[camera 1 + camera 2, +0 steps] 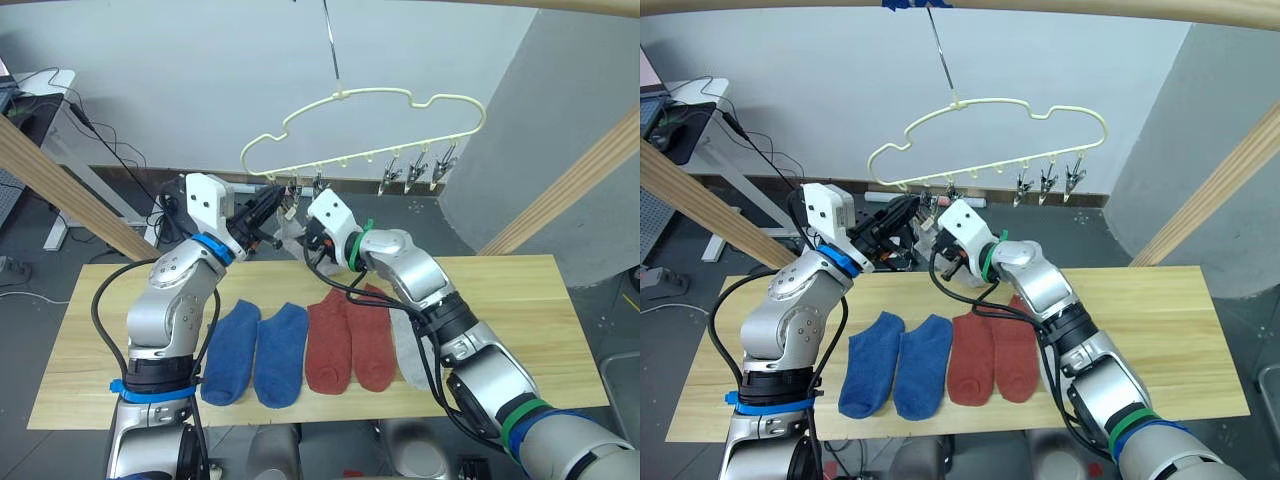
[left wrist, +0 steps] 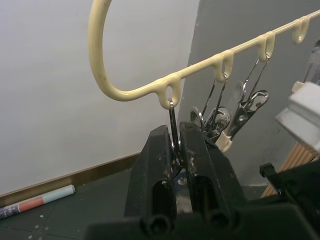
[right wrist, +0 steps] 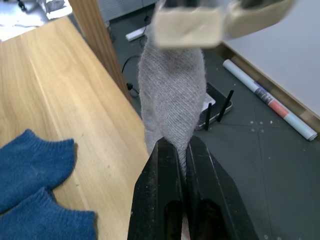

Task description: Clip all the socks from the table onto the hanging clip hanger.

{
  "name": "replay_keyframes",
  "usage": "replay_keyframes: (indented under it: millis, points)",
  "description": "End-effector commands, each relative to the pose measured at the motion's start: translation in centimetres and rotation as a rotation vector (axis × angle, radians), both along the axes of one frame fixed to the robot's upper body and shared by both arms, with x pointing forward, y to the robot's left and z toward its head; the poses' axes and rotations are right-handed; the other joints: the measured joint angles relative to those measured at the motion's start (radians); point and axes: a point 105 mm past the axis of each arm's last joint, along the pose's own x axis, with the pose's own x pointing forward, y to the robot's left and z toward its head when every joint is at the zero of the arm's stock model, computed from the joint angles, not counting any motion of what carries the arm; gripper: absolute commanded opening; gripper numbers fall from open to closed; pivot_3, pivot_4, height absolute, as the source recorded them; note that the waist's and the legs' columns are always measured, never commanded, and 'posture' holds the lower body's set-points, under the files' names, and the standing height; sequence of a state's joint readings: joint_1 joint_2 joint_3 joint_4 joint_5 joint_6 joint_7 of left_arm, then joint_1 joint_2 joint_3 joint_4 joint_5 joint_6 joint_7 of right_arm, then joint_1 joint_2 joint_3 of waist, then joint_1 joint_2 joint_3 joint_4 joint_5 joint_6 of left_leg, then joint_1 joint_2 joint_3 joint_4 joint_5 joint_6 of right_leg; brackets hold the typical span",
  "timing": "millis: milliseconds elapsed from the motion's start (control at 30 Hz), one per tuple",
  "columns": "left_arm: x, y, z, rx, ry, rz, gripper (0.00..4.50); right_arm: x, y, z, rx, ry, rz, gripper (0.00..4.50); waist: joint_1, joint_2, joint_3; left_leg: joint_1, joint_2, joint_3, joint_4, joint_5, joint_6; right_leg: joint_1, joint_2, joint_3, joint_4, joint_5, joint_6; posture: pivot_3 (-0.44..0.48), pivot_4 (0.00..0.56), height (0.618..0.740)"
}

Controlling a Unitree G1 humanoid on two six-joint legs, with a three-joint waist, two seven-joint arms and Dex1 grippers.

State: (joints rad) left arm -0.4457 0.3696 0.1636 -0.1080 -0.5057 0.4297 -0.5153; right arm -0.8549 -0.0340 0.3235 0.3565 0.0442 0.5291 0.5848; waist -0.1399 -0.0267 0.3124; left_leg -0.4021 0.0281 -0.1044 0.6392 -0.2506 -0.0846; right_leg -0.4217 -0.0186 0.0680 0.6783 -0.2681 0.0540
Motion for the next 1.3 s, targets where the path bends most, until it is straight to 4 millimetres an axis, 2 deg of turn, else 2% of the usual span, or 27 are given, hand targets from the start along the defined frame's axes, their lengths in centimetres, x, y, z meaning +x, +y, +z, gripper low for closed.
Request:
replay_keyframes:
  millis: [33, 567, 867, 1000, 1100, 1300]
  points:
    - [-0.5, 0.3, 0.9, 0.012, -0.038, -0.001, 0.00, 0.0, 0.2, 2.3, 0.062, -0.053, 0.012, 0.01, 0.000, 0.000, 0.000, 0.000, 0.000, 0.000, 0.001, 0.000, 0.000, 0.000, 0.000, 0.000, 0.001, 0.000, 0.000, -0.187, 0.289, 0.740]
    - [-0.4, 0.4, 0.6, -0.024, -0.016, 0.006, 0.00, -1.5, 1.6, 3.6, 0.129, -0.053, 0.085, 0.01, -0.002, 0.000, 0.000, 0.000, 0.000, 0.000, 0.005, 0.000, 0.000, 0.000, 0.000, 0.001, 0.002, 0.000, 0.000, -0.186, 0.288, 0.740]
    - [-0.7, 0.9, 0.0, -0.012, 0.015, 0.007, 2.79, -1.5, 1.8, 3.6, 0.135, -0.048, 0.081, 0.00, -0.002, 0.000, 0.000, 0.000, 0.000, 0.000, 0.005, 0.000, 0.000, 0.000, 0.000, 0.001, 0.002, 0.000, 0.000, -0.187, 0.285, 0.740]
    - [-1.0, 1.5, -0.2, 0.000, 0.021, 0.019, 2.79, -1.4, 2.1, 3.7, 0.152, -0.040, 0.076, 0.00, -0.002, 0.000, 0.000, 0.000, 0.000, 0.000, 0.005, 0.000, 0.000, 0.000, 0.000, 0.001, 0.003, 0.000, 0.000, -0.185, 0.285, 0.740]
    - [-1.1, 1.9, -0.1, 0.010, 0.017, 0.038, 2.82, -1.3, 2.2, 3.9, 0.166, -0.040, 0.068, 0.74, -0.002, 0.000, 0.000, 0.000, 0.000, 0.000, 0.005, 0.000, 0.000, 0.000, 0.000, 0.000, 0.003, 0.000, 0.000, -0.183, 0.284, 0.740]
    - [-1.5, 2.5, 0.0, 0.022, 0.000, 0.077, 2.82, -1.4, 1.8, 3.5, 0.128, -0.063, 0.061, 2.78, -0.002, 0.000, 0.000, 0.000, 0.000, 0.000, 0.005, 0.000, 0.000, 0.000, 0.000, 0.001, 0.002, 0.000, 0.000, -0.181, 0.282, 0.740]
